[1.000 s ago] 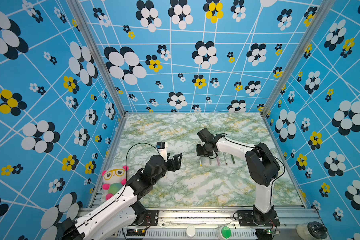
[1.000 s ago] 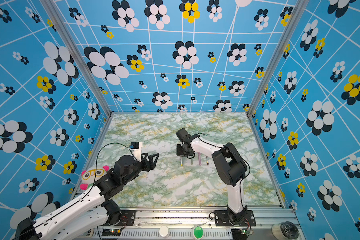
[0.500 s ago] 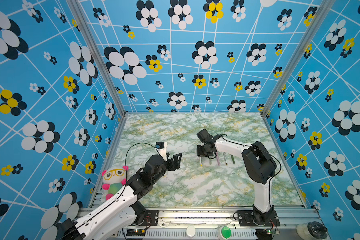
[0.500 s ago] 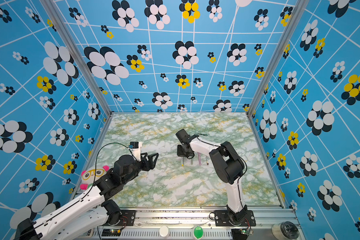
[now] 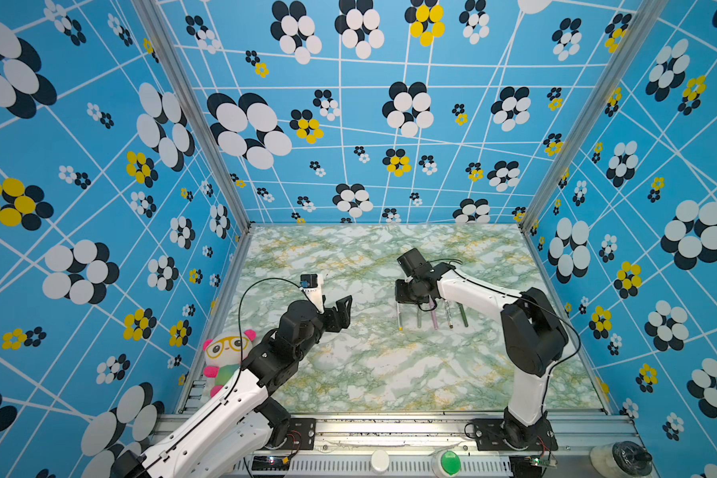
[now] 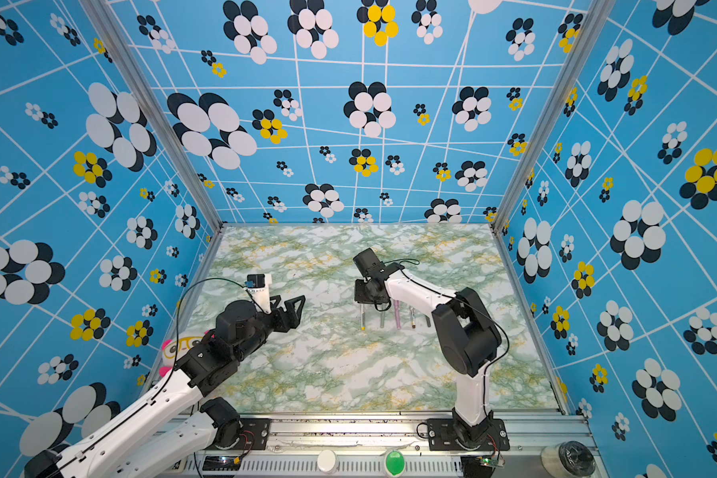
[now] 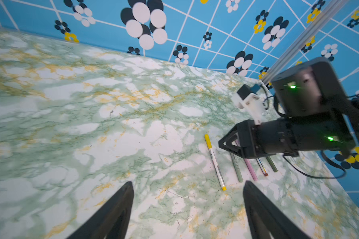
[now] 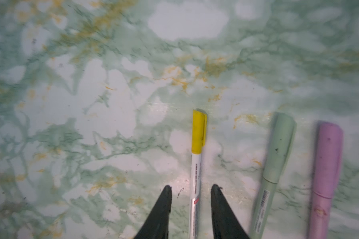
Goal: Insert pens into pen caps
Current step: Place the pen at the center of the table, then reset both arms
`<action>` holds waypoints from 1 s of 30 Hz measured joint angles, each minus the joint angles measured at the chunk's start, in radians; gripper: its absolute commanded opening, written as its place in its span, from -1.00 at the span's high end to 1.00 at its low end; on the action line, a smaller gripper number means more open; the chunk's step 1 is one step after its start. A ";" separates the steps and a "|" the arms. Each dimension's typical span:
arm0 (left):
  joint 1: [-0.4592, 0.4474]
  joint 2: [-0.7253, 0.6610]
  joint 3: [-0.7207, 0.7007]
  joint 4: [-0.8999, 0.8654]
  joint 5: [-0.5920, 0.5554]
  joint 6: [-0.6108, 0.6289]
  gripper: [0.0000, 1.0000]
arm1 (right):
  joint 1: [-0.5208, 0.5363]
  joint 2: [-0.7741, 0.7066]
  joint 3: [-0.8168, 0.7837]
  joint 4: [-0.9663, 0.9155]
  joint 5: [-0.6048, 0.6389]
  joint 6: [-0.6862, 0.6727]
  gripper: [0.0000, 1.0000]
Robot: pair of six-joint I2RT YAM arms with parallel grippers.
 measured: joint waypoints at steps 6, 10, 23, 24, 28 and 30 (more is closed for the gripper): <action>0.197 0.040 0.009 0.024 -0.167 0.049 -0.66 | -0.071 -0.368 -0.151 0.155 0.113 -0.178 0.31; 0.289 0.124 -0.073 0.117 -0.235 0.113 -0.68 | -0.140 -0.517 -0.343 0.281 0.247 -0.313 0.27; 0.419 0.407 -0.175 0.354 -0.323 0.265 -0.77 | -0.375 -0.507 -0.850 0.673 0.474 -0.495 0.24; 0.430 0.439 -0.176 0.375 -0.324 0.270 -0.77 | -0.395 -0.507 -0.875 0.710 0.468 -0.496 0.24; 0.450 0.536 -0.176 0.470 -0.306 0.308 -0.79 | -0.460 -0.511 -0.956 0.850 0.419 -0.508 0.23; 0.453 0.577 -0.176 0.549 -0.274 0.343 -0.81 | -0.477 -0.513 -0.992 0.936 0.385 -0.515 0.24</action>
